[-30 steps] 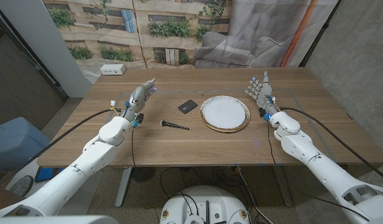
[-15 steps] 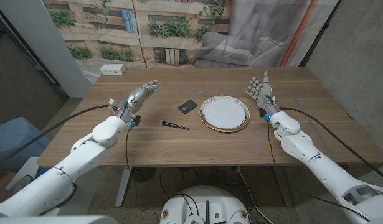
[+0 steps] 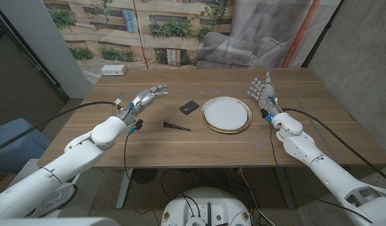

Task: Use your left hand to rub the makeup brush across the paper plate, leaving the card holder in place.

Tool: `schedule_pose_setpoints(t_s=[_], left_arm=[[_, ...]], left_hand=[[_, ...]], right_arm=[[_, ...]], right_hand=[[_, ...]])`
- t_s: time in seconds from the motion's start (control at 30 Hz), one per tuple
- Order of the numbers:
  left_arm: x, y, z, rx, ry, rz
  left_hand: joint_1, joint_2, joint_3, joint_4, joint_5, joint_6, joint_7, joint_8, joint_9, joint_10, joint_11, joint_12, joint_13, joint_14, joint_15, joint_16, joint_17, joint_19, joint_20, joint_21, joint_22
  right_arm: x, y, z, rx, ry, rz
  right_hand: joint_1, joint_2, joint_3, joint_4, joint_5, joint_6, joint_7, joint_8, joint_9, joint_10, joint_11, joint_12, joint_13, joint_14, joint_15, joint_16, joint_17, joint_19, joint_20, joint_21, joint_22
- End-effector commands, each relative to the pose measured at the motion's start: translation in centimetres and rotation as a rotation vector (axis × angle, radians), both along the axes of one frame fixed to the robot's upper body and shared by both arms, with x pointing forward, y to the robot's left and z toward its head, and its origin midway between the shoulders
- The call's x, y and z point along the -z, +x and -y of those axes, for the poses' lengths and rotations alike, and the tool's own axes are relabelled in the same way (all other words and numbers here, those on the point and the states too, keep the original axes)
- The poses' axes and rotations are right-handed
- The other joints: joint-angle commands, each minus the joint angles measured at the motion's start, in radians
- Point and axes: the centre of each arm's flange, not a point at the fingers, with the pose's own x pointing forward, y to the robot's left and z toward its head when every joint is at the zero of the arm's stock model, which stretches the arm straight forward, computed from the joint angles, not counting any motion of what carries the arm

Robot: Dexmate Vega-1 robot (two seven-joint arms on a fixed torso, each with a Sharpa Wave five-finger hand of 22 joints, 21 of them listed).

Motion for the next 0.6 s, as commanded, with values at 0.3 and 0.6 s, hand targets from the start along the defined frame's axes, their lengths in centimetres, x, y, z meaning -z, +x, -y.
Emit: schedule_pose_setpoints(t_s=[0.3,0.6], left_arm=[[-1.1,-2.8,1.3,-0.147,0.292,0.121],[-1.0,-3.7,2.4,-0.194,0.450,0.176]], left_hand=[[0.126,-0.052,0.023,-0.007,0.014,0.066,-0.038,0.021,0.006,0.079,-0.019,0.009,0.006,0.079,-0.031,0.011,0.004,0.049,-0.012,0.001,0.001],[0.187,-0.088,0.025,-0.006,0.011,0.067,-0.046,0.016,0.006,0.086,-0.031,0.000,0.007,0.085,-0.040,0.004,0.005,0.058,-0.014,-0.002,0.002]], right_arm=[[0.0,0.0,0.0,-0.001,0.000,0.000],[0.0,0.0,0.0,-0.001,0.000,0.000]], right_hand=[[0.006,0.100,0.000,0.005,0.006,-0.009,-0.001,0.005,0.002,-0.008,0.001,0.007,0.005,0.000,0.009,0.004,0.003,0.001,0.007,0.005,0.006],[0.006,0.100,0.000,0.005,0.006,-0.008,0.000,0.005,0.002,-0.006,-0.001,0.008,0.005,-0.002,0.008,0.003,0.003,0.001,0.007,0.006,0.006]])
